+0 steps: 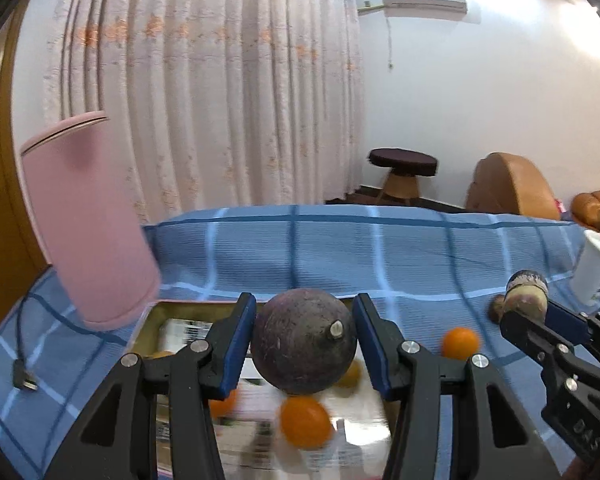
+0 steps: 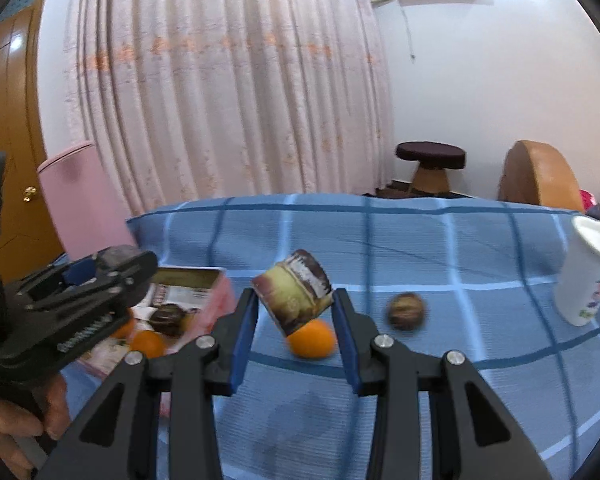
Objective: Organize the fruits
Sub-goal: 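Carry the taro and taro slice into the pink tin and open both grippers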
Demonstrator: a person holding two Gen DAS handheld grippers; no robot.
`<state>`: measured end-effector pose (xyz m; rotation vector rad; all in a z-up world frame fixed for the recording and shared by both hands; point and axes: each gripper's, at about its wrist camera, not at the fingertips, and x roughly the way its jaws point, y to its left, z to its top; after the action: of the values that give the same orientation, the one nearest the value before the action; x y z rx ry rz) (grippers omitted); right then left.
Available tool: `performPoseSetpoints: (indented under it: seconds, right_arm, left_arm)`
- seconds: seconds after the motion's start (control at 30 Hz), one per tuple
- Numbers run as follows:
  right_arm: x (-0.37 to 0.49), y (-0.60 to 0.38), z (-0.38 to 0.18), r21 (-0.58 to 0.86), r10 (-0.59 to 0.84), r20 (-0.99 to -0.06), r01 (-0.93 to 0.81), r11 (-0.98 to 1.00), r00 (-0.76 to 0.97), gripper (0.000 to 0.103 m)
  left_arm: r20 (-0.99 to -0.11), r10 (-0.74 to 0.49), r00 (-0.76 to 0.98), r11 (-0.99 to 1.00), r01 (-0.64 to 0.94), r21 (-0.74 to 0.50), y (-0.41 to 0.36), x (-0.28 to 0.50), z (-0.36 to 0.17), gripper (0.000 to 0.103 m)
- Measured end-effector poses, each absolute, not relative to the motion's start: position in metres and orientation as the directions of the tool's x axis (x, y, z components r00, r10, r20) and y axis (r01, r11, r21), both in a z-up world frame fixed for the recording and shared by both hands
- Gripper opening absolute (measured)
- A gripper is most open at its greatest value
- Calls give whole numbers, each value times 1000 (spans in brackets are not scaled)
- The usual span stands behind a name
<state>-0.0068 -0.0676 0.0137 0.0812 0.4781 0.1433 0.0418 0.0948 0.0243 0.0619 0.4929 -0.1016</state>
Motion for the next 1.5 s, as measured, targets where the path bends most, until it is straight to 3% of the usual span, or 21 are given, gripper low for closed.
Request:
performPoseSetpoints:
  seconds: [0.4, 0.87, 1.2, 1.23, 1.3, 1.37, 1.5]
  right_arm:
    - [30, 12, 2, 121, 258, -501, -229, 966, 826, 41]
    - [49, 17, -14, 191, 317, -565, -253, 948, 762, 42]
    - [40, 10, -10, 256, 379, -513, -284, 924, 770, 47]
    - [38, 8, -8, 257, 377, -502, -282, 924, 778, 50]
    - [32, 5, -4, 248, 359, -481, -269, 931, 800, 55]
    - [28, 2, 0, 228, 333, -462, -252, 940, 822, 56]
    - [26, -4, 5, 218, 315, -445, -240, 946, 838, 56]
  left_arm:
    - [-547, 52, 835, 998, -20, 64, 154, 66, 9, 52]
    - [-561, 37, 827, 998, -6, 57, 154, 67, 8, 52]
    - [-558, 50, 828, 997, -13, 70, 152, 68, 7, 53]
    - [-556, 46, 830, 998, -10, 67, 151, 68, 7, 56]
    - [-549, 52, 834, 998, -18, 67, 150, 66, 9, 77]
    - [-519, 68, 852, 997, -38, 68, 150, 62, 12, 82]
    - [-496, 62, 866, 997, -37, 61, 148, 59, 14, 83]
